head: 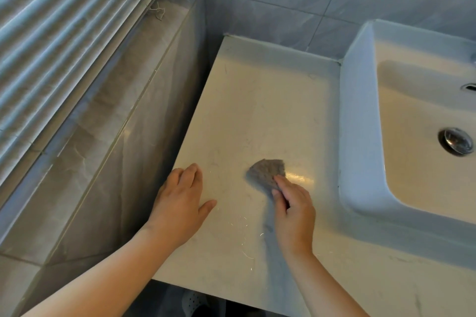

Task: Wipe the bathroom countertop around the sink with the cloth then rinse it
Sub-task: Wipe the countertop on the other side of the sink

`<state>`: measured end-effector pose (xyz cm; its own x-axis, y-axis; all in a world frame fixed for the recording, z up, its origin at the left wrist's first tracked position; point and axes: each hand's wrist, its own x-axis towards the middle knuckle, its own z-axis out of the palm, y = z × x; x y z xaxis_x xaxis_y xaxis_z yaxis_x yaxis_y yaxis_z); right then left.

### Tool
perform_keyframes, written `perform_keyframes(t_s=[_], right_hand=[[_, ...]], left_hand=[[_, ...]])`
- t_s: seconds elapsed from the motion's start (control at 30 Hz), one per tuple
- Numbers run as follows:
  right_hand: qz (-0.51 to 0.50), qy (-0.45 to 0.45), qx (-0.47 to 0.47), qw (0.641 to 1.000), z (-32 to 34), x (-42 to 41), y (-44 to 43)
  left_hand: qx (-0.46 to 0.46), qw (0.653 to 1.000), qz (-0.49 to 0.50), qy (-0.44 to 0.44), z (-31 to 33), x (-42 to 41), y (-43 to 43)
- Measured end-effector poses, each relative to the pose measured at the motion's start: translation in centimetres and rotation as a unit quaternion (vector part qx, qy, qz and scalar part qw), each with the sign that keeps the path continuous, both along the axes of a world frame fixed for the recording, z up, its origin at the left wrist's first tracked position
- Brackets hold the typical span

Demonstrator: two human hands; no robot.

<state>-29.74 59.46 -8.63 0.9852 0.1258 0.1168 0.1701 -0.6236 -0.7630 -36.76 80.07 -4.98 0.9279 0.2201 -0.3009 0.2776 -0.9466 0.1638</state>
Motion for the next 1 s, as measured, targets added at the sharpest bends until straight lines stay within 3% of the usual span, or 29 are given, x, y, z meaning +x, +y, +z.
perform_keyframes(t_s=[0.1,0.23,0.4,0.57,0.8,0.9,1.0], right_hand=[[-0.038,0.016,0.048,0.998,1.4,0.2,-1.0],[-0.182,-0.038,-0.02,0.982,2.4,2.1,-4.4],[-0.134,-0.055,-0.16,0.976,0.0,1.4,-6.6],[-0.161,-0.017,-0.063,0.985,-0.4,1.0,-5.2],[-0.044,0.019,0.004,0.999,0.3,-2.3,-2.0],[-0.078,0.05,0.067,0.993,1.8,-1.8,-3.1],[-0.13,0.002,0.022,0.991,2.9,-1.1,-5.9]], left_hand=[[0.0,1.0,-0.003,0.001,0.1,0.0,0.2],[0.001,1.0,-0.004,0.008,0.2,0.1,0.2],[0.014,1.0,-0.01,0.017,0.1,0.1,0.2],[0.013,1.0,-0.013,0.02,0.1,0.1,0.1],[-0.023,1.0,-0.007,-0.009,0.3,-0.5,-0.3],[-0.036,0.996,-0.052,-0.063,0.6,-1.8,-1.4],[-0.044,0.994,-0.081,-0.064,0.6,-2.7,-2.6]])
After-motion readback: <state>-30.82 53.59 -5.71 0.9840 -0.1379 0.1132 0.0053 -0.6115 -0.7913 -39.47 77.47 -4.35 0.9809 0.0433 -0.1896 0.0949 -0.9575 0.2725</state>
